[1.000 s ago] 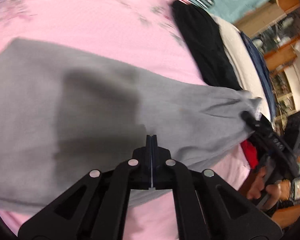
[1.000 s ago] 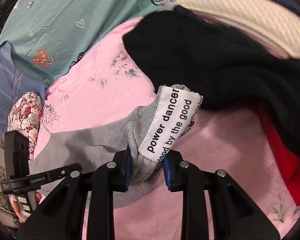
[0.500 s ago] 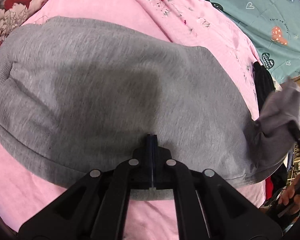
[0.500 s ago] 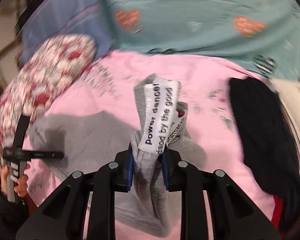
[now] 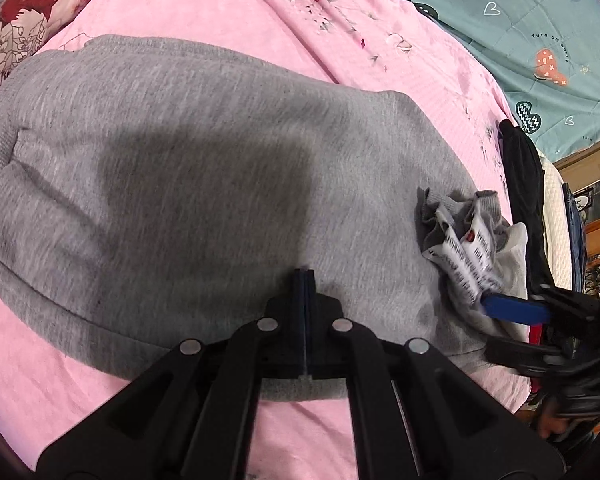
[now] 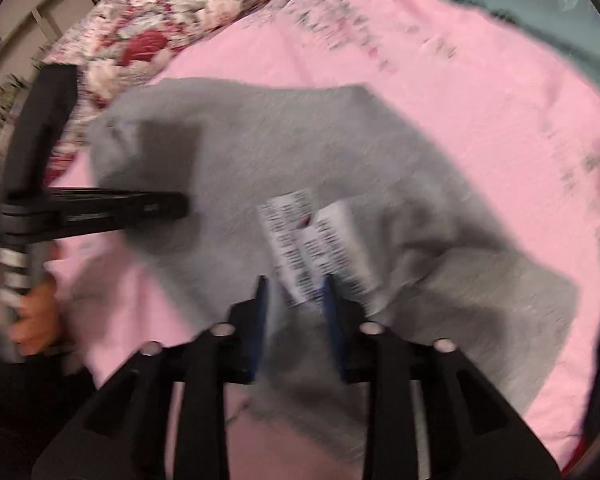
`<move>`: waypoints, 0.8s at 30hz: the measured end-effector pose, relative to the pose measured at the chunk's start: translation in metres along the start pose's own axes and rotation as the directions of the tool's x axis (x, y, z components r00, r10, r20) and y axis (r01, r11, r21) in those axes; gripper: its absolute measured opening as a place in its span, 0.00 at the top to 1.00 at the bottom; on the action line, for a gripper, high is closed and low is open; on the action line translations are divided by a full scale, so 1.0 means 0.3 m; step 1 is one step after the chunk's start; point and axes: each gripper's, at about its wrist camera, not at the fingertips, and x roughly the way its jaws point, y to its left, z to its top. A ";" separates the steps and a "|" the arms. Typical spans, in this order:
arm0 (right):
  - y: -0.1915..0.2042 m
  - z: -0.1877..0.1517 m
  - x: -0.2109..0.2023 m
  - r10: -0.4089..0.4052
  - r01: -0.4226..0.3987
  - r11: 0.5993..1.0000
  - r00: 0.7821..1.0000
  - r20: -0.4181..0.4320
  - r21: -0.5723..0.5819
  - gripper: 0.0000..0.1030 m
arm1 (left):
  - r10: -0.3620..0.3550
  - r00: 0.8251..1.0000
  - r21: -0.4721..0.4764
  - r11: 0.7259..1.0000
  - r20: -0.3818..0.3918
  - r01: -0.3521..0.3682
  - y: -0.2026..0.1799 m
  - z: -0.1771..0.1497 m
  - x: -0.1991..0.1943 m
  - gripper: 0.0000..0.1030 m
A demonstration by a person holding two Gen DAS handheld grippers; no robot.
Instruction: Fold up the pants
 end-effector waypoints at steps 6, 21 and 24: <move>-0.045 0.063 -0.243 -0.175 0.177 0.984 0.961 0.213 0.008 0.67 | -0.013 1.000 0.001 1.000 0.002 0.013 0.009 -0.004 -0.003 0.99; -0.091 0.032 0.003 -0.080 0.081 0.997 0.996 -0.043 0.006 0.77 | -0.016 1.000 0.011 1.000 -0.010 0.016 0.004 0.000 0.001 0.99; -0.080 0.094 -0.136 -0.106 0.110 0.991 0.993 0.048 -0.076 0.46 | -0.022 1.000 0.008 1.000 -0.015 0.022 0.009 0.000 0.001 0.99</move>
